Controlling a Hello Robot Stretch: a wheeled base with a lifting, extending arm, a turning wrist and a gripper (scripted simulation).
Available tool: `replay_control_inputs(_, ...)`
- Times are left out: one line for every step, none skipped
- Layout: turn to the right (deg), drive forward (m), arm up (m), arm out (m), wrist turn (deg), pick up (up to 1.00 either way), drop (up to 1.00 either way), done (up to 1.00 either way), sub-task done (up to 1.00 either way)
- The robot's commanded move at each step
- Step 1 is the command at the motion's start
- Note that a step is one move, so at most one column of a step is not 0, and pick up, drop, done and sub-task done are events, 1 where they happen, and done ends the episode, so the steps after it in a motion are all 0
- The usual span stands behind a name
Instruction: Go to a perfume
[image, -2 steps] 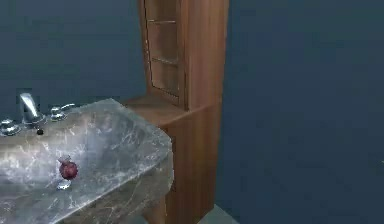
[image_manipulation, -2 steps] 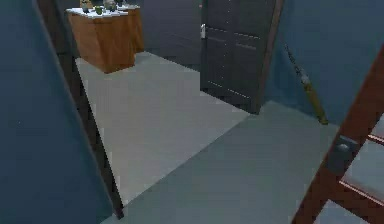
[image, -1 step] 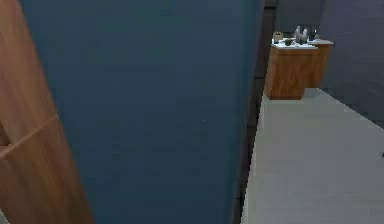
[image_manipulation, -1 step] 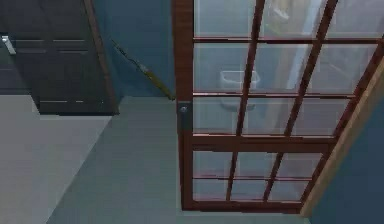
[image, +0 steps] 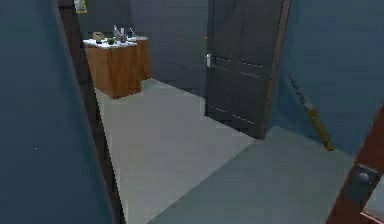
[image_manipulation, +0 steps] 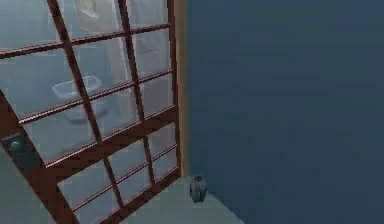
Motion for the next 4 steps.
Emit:
replay_control_inputs(27.0,0.0,0.0,0.0,0.0,0.0,0.0,0.0,0.0)
replay_control_inputs(0.0,0.1,0.0,0.0,0.0,0.0,0.0,0.0,0.0)
replay_control_inputs(-45.0,0.0,0.0,0.0,0.0,0.0,0.0,0.0,0.0)
replay_control_inputs(-42.0,0.0,0.0,0.0,0.0,0.0,0.0,0.0,0.0)
